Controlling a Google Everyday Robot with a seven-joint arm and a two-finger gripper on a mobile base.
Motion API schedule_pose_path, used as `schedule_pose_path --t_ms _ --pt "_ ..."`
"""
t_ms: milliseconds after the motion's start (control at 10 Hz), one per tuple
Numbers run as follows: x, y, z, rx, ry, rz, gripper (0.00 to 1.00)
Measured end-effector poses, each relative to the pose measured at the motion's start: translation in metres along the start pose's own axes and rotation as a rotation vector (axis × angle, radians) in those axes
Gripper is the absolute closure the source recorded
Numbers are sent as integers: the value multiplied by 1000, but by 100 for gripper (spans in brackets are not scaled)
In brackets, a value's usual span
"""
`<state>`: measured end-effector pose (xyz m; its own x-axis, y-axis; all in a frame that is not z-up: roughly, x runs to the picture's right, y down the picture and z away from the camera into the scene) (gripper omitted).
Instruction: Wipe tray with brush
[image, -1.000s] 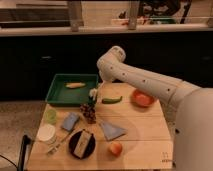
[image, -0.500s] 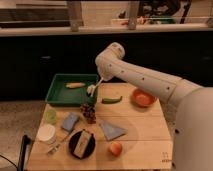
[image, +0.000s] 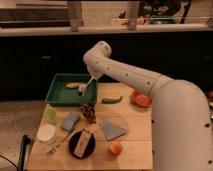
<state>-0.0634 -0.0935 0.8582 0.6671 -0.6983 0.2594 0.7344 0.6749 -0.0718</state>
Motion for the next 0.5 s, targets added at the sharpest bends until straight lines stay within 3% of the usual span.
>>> schedule_pose_path --t_ms 300,500 --pt "3 -10 24 -13 -14 15 100" --pt "6 -10 49 -39 -45 -5 100"
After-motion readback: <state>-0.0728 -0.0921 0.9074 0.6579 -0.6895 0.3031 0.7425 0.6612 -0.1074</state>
